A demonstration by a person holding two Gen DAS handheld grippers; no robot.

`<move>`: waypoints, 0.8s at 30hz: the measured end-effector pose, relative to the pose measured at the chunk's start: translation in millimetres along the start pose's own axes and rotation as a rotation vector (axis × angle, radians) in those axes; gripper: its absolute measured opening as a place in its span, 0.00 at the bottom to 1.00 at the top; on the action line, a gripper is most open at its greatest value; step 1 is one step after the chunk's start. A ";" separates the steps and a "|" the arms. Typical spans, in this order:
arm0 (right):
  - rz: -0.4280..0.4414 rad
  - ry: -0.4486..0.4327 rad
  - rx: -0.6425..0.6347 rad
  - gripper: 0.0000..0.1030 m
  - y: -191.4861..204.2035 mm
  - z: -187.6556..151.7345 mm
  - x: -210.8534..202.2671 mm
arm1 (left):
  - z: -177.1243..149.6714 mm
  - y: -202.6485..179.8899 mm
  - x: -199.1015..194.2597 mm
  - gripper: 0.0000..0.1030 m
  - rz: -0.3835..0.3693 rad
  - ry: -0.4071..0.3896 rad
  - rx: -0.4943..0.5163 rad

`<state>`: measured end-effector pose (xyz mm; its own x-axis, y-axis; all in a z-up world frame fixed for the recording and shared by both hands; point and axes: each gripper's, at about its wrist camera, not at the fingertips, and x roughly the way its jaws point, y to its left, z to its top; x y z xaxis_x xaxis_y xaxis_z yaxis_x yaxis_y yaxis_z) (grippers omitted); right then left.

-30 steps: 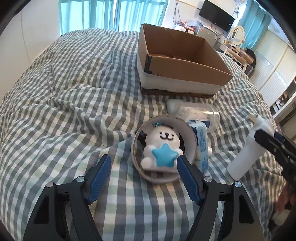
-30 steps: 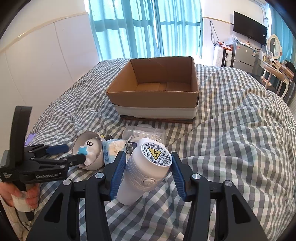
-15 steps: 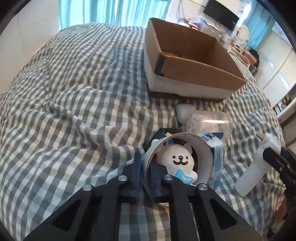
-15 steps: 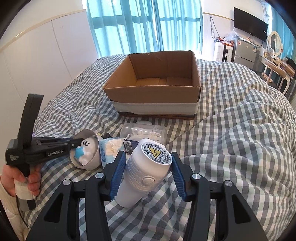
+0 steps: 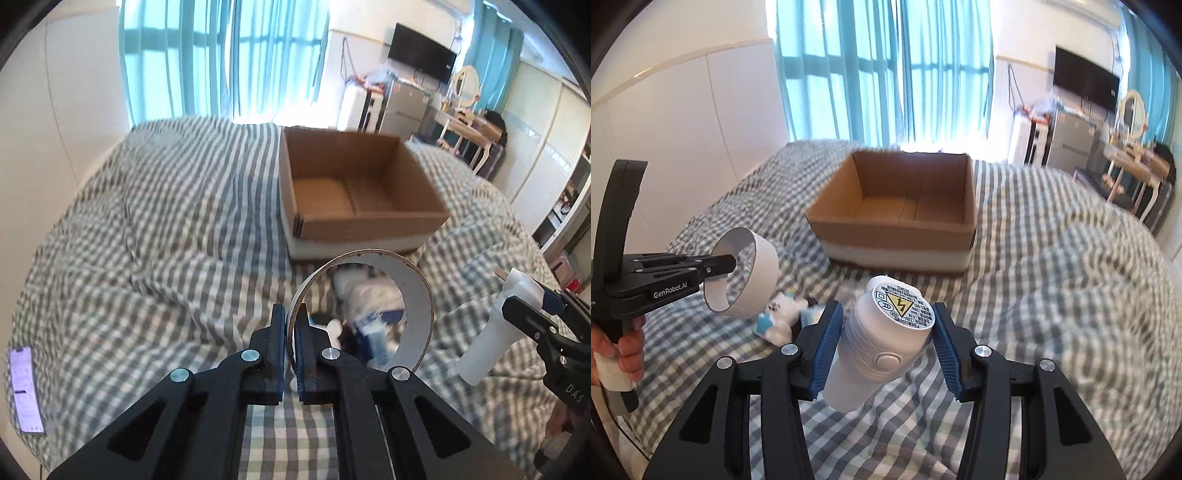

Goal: Organize objects
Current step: 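Lift the white ring and white bottle and carry both toward the box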

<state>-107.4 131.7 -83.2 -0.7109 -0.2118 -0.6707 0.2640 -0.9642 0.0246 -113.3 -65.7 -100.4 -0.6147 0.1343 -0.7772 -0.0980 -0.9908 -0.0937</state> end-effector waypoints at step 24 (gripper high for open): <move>-0.075 -0.144 -0.077 0.47 -24.6 161.6 32.7 | 159.1 -41.0 10.0 0.04 0.037 -0.168 0.116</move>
<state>-242.5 122.7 14.1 -0.8150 -0.1657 -0.5553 0.2522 -0.9642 -0.0824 -240.0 -20.7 -5.3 -0.7405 0.1090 -0.6632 -0.1567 -0.9876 0.0127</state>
